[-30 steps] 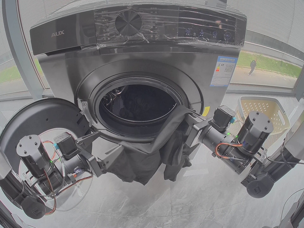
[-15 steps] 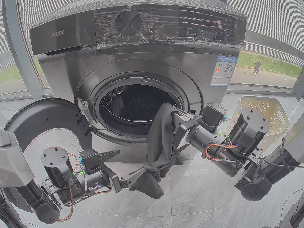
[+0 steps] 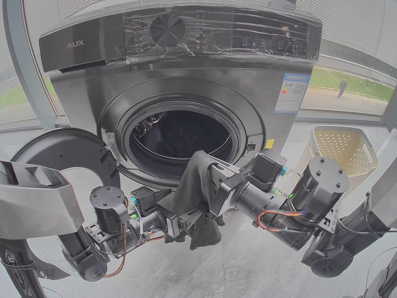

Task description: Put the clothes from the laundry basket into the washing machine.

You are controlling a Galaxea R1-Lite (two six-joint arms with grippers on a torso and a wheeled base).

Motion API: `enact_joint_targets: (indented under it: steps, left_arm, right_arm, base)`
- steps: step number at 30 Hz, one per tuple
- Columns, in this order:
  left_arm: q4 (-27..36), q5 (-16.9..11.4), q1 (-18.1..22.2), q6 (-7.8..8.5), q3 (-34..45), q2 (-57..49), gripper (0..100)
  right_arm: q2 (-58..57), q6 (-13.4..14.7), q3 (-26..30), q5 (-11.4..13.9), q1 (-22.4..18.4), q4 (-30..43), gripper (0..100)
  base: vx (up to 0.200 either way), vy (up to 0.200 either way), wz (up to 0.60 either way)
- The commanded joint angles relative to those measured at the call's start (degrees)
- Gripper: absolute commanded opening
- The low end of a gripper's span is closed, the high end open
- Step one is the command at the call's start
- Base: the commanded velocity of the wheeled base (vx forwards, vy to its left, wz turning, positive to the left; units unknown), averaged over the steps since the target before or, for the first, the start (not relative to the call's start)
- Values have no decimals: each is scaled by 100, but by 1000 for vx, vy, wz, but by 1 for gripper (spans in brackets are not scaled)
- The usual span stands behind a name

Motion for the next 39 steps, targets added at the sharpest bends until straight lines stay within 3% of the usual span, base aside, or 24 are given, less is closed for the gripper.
enact_joint_targets:
  steps: [1, 6, 7, 14, 20, 24, 29, 35, 36, 39]
  left_arm:
    - [-6, 60, 15, 11, -312, 579, 100]
    - [-6, 245, 112, 38, -602, 816, 100]
    - [-6, 245, 112, 38, -602, 816, 0]
    - [-15, 306, 112, 29, -435, 500, 0]
    - [-6, 298, -134, -24, 162, -493, 0]
    - [11, 368, -46, -15, 382, -977, 0]
    - [3, 438, 429, -32, 382, -1126, 0]
    - [3, 386, 455, -76, 329, -1346, 0]
    - [3, 394, 455, -76, 321, -1372, 0]
    - [3, 429, 446, -85, 329, -1504, 0]
  right_arm:
    - [21, 35, 58, -37, 170, -4, 0]
    - [30, 35, 102, -63, 161, -48, 0]
    - [30, 35, 102, -63, 161, -48, 0]
    - [73, 35, 23, -81, -6, -4, 0]
    - [328, 35, -126, -81, -489, -48, 0]
    - [399, 17, 173, -72, -577, -66, 0]
    - [399, -80, 762, -19, -472, -57, 0]
    - [434, -97, 999, -10, -445, -30, 0]
    - [443, -97, 990, -19, -445, -22, 100]
    - [443, -88, 1052, -63, -410, -30, 100]
  base:
    - [0, 0, 0]
    - [0, 0, 0]
    - [0, 0, 0]
    - [0, 0, 0]
    - [0, 0, 0]
    - [0, 0, 0]
    - [0, 0, 0]
    - [0, 0, 0]
    - [0, 0, 0]
    - [0, 0, 0]
